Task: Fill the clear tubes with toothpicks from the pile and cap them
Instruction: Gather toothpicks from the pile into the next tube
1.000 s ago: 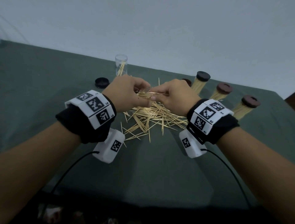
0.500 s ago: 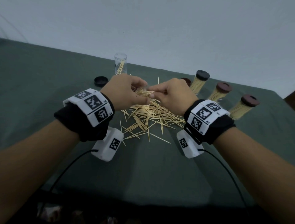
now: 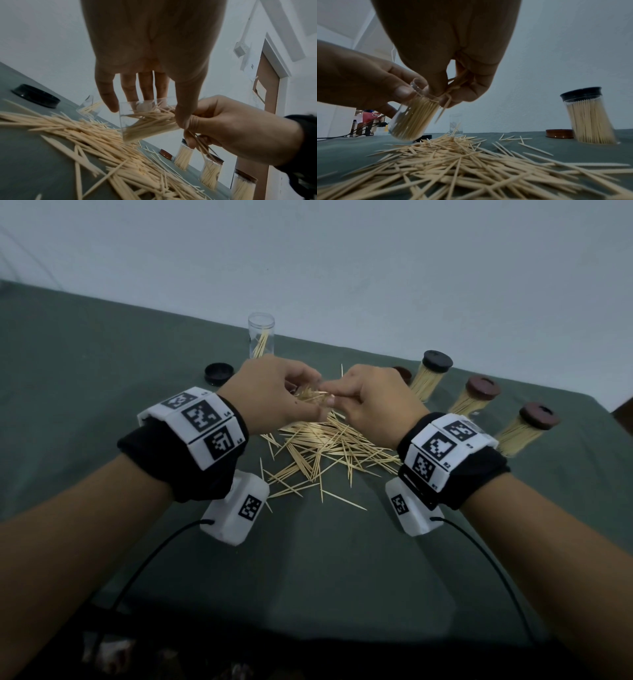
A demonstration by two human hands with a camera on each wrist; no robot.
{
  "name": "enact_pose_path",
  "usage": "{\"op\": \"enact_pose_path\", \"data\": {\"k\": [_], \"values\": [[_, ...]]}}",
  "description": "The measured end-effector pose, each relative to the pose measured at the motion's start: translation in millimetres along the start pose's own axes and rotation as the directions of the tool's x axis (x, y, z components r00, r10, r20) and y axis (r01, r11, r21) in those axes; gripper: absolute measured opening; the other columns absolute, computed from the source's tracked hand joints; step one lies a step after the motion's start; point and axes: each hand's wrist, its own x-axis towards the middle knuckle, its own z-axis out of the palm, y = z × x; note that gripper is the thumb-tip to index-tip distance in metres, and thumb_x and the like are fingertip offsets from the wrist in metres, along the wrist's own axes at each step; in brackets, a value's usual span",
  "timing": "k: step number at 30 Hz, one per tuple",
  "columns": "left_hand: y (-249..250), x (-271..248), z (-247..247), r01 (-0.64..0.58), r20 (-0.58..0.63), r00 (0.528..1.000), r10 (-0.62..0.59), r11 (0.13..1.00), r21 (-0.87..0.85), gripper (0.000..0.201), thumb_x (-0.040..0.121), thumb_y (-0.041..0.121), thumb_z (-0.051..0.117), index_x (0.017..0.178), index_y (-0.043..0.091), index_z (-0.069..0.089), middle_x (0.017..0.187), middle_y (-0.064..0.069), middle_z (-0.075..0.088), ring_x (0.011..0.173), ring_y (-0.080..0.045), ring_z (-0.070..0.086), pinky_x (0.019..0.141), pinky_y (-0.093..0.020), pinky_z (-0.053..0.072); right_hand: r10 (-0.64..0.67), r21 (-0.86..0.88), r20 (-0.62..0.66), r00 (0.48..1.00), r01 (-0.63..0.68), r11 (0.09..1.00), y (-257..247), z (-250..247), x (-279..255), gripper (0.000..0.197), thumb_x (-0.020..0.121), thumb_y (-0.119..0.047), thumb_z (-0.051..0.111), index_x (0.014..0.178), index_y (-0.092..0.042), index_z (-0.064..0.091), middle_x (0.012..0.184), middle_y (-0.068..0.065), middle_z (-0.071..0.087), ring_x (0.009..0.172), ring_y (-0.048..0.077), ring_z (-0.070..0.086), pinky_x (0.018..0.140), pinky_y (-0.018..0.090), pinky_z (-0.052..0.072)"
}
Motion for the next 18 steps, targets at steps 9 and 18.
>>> {"op": "enact_pose_path", "data": {"k": [9, 18], "values": [[-1.8, -0.7, 0.9, 0.027, 0.017, 1.0, -0.027, 0.999, -0.038, 0.045, 0.072, 0.044, 0.081, 0.114, 0.035, 0.068, 0.098, 0.02, 0.068, 0.096, 0.004, 0.063, 0.07, -0.003, 0.038, 0.072, 0.095, -0.089, 0.993, -0.064, 0.993, -5.0, -0.7, 0.9, 0.022, 0.088, -0.026, 0.069, 0.11, -0.026, 0.074, 0.088, -0.009, 0.061, 0.079, 0.006, 0.054, 0.065, 0.003, 0.033], [-0.7, -0.4, 1.0, 0.026, 0.045, 0.999, -0.023, 0.998, -0.055, 0.049, 0.071, 0.046, 0.081, 0.117, 0.034, 0.067, 0.101, 0.017, 0.07, 0.096, 0.002, 0.064, 0.075, -0.009, 0.043, 0.114, 0.191, -0.082, 0.99, -0.097, 0.977, -4.7, -3.8, 0.9, 0.02, 0.086, -0.022, 0.071, 0.105, -0.027, 0.075, 0.093, -0.011, 0.058, 0.079, -0.002, 0.052, 0.068, 0.005, 0.038]]}}
